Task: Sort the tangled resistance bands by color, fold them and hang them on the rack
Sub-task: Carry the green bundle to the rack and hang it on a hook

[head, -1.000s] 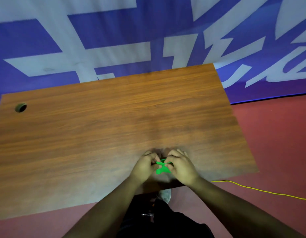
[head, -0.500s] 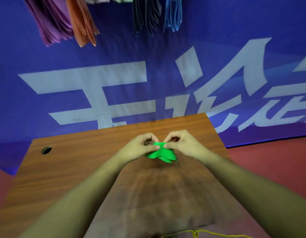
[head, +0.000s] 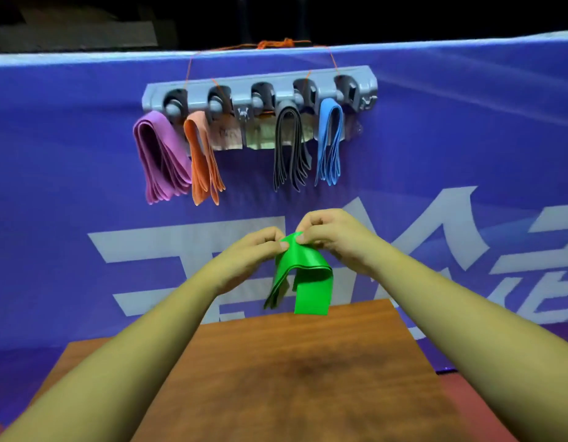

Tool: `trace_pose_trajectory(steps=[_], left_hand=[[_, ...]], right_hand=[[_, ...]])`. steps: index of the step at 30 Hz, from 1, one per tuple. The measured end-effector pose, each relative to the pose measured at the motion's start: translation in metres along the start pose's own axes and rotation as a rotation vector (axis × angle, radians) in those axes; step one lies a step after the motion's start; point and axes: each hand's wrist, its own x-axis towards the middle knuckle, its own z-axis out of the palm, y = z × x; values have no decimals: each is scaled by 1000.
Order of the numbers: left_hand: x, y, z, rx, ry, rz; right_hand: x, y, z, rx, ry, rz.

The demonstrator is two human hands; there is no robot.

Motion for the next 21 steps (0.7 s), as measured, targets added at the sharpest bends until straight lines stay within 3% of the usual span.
trace_pose_trajectory(steps=[6,11,17,21], left_hand=[[3,22,-22,-15,16,79],[12,36,-38,76,95,102],[27,60,-47,116,138,136],[37,78,-55,123,219,179]], right_hand=[[21,-17,-8,343,149,92],[32,-3,-8,319,130,194],[44,-12,-5,-1,-23,33],[55,-31,0,132,-27,-137]])
